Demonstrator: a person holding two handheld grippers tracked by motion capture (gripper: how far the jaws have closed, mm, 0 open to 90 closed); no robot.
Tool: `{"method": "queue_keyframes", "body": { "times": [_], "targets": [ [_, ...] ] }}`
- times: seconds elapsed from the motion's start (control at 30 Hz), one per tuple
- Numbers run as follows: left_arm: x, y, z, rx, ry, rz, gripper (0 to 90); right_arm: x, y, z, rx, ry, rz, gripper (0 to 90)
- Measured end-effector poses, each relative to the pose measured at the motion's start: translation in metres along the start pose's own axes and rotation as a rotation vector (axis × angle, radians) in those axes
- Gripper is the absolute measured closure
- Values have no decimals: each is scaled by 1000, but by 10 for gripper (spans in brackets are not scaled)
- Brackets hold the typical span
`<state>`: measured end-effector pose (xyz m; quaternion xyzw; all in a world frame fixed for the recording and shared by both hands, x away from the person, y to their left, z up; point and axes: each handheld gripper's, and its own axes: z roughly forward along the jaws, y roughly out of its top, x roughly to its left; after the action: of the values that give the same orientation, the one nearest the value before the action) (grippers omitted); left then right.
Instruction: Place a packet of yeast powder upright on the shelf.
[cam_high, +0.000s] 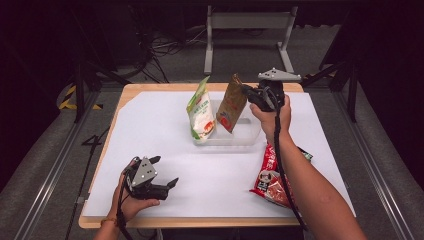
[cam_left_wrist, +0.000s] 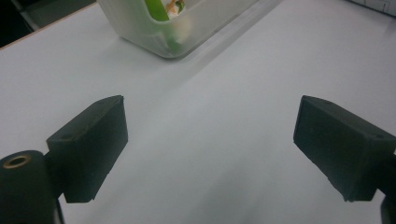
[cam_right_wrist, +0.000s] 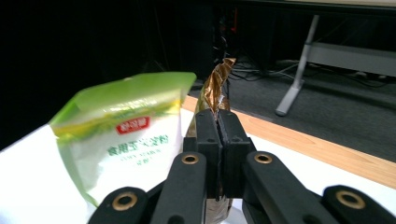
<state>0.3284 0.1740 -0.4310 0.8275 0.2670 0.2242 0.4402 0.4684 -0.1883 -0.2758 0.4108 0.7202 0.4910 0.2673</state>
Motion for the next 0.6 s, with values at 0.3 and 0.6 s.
{"method": "queue_keyframes", "body": {
  "times": [0.3,0.6],
  "targets": [
    [-2,0,1,5,-4,6,107,0,-7,-3,-6,-58,-15,882],
    [-3,2,4,12,-12,14,106,4,-17,-1,5,-48,-21,879]
  ]
}}
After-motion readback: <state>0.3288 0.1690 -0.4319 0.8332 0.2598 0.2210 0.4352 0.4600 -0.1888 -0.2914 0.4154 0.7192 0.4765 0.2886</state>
